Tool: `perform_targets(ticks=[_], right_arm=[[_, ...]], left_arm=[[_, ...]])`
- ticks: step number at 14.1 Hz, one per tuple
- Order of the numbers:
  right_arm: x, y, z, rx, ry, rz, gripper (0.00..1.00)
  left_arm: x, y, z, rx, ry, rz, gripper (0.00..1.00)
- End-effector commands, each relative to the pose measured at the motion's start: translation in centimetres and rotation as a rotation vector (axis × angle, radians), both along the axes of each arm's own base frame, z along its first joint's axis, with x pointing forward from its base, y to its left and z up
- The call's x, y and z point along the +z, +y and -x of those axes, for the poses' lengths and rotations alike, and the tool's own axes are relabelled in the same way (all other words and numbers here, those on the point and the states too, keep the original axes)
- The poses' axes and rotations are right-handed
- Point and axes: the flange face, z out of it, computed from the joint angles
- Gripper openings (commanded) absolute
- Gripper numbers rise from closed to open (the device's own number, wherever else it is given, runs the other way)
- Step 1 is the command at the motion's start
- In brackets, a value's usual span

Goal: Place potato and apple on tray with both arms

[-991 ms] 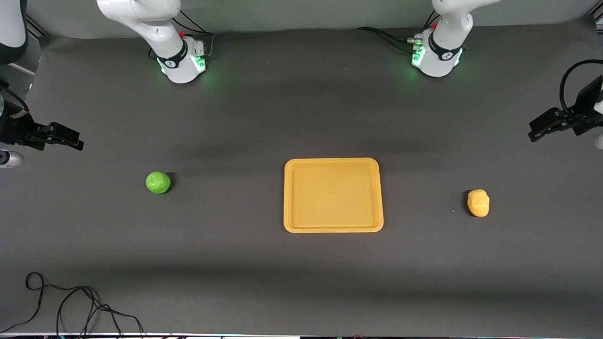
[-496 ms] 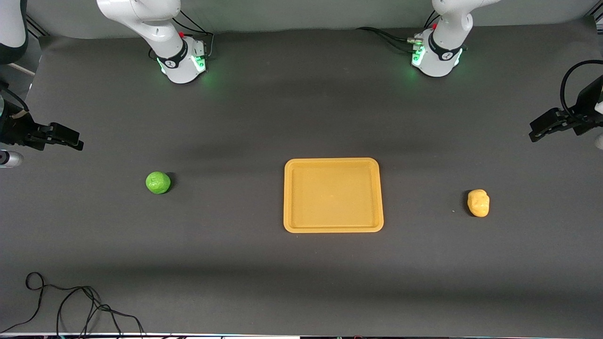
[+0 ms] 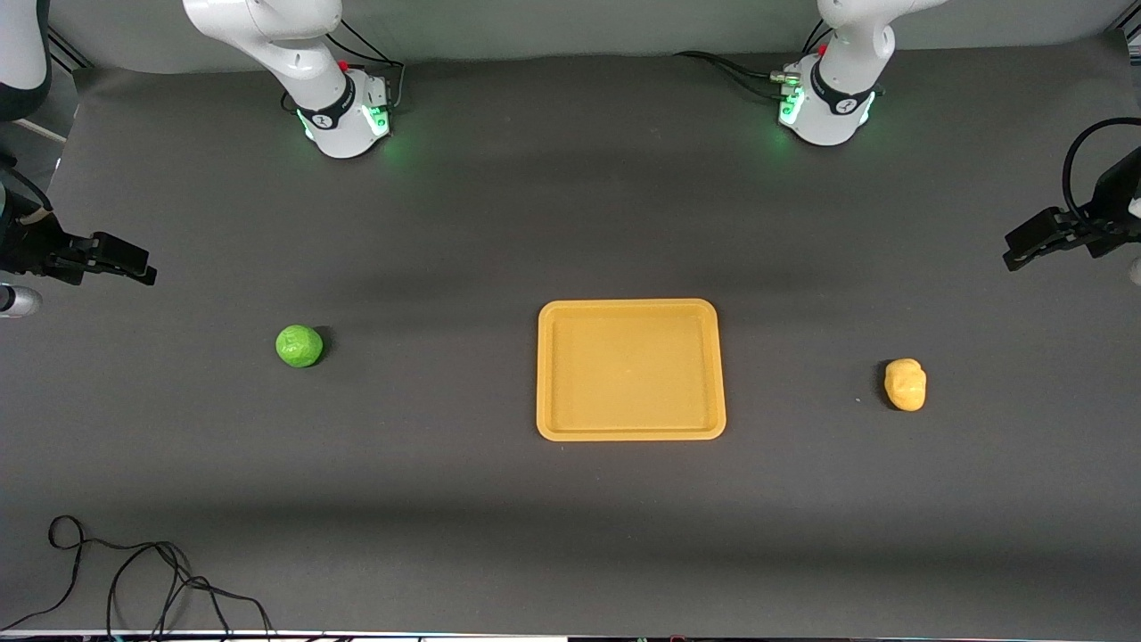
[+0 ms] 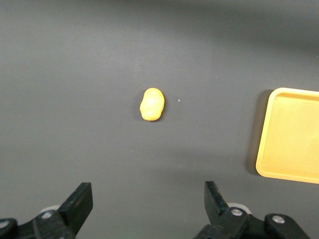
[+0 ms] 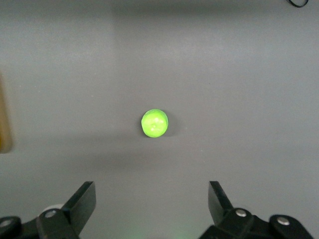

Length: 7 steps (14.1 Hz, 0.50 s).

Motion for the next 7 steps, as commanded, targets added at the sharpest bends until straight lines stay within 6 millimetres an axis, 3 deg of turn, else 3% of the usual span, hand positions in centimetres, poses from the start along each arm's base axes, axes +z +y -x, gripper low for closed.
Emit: perform_targets(ticks=[1, 3, 7], right_arm=[[0.4, 0.2, -0.4, -0.020, -0.011, -0.013, 1.00], [0.5, 0.2, -0.3, -0.020, -0.013, -0.013, 1.00], [0.4, 0.2, -0.4, -0.020, -0.011, -0.013, 1.00]], left_arm=[[0.0, 0.2, 0.0, -0.003, -0.018, 0.006, 1.00], [-0.6, 0.4, -0.6, -0.010, -0.026, 0.010, 1.00], [-5.4, 0.7, -3.2, -0.025, 0.027, 0.008, 1.00]])
